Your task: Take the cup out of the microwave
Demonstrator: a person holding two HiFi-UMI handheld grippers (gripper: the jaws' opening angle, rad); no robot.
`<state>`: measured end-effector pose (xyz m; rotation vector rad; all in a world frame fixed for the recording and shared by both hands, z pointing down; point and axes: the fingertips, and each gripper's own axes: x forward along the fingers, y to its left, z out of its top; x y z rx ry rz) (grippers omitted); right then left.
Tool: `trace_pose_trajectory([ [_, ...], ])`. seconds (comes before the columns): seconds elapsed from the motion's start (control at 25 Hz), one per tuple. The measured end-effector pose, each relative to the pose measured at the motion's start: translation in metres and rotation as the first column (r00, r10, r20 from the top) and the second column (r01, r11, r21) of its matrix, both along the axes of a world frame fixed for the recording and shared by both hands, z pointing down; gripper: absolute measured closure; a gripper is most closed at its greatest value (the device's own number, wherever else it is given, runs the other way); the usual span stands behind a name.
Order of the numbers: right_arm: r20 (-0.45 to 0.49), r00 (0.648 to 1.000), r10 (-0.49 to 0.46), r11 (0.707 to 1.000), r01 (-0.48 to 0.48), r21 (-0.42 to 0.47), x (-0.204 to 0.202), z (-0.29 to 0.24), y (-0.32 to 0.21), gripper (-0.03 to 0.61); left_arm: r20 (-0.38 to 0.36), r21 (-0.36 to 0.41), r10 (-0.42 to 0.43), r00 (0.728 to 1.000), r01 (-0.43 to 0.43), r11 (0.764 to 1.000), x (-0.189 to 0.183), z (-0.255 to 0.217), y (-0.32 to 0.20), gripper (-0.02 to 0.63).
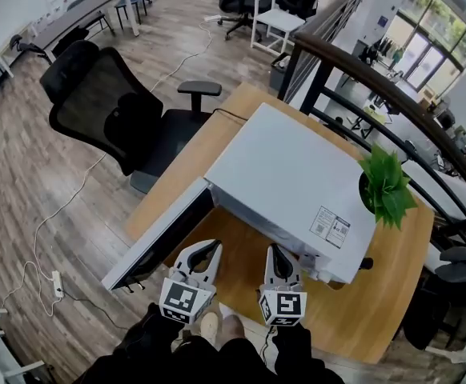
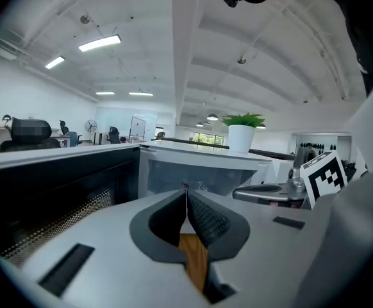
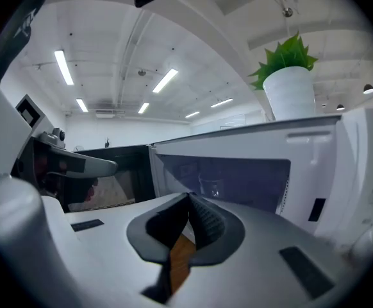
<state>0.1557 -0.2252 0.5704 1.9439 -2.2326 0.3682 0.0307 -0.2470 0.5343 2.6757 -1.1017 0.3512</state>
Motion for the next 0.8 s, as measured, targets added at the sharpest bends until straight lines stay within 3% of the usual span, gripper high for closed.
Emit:
trace_pose_trajectory([
  [0.16, 0.028, 1.0, 0.01, 1.0, -0.009, -0.02, 0.005, 0.018, -0.027, 0.55, 0.004, -0.024, -0.014, 1.0, 0.014, 1.0, 0.001, 0.014, -0.017, 0.586],
  [0.2, 0.043, 0.999, 0.003, 1.0, -0.002, -0.026, 0.005, 0.022, -0.033, 0.453, 0.004, -0.029, -0.018, 1.0, 0.018, 0.999, 0.0, 0.017, -0.021, 0.586],
  [0.24, 0.054, 0.999, 0.001, 0.999, 0.001, -0.032, 0.005, 0.025, -0.039, 0.43, 0.003, -0.032, -0.02, 1.0, 0.02, 0.999, 0.0, 0.018, -0.024, 0.586],
  [0.56, 0.058, 0.998, 0.013, 0.997, -0.009, -0.078, 0.008, 0.05, -0.072, 0.356, 0.009, -0.057, -0.05, 0.999, 0.05, 0.997, -0.007, 0.03, -0.042, 0.586],
  [0.8, 0.056, 0.998, 0.022, 0.995, -0.016, -0.099, 0.012, 0.063, -0.092, 0.353, 0.004, -0.067, -0.05, 0.999, 0.05, 0.996, -0.008, 0.036, -0.05, 0.586],
])
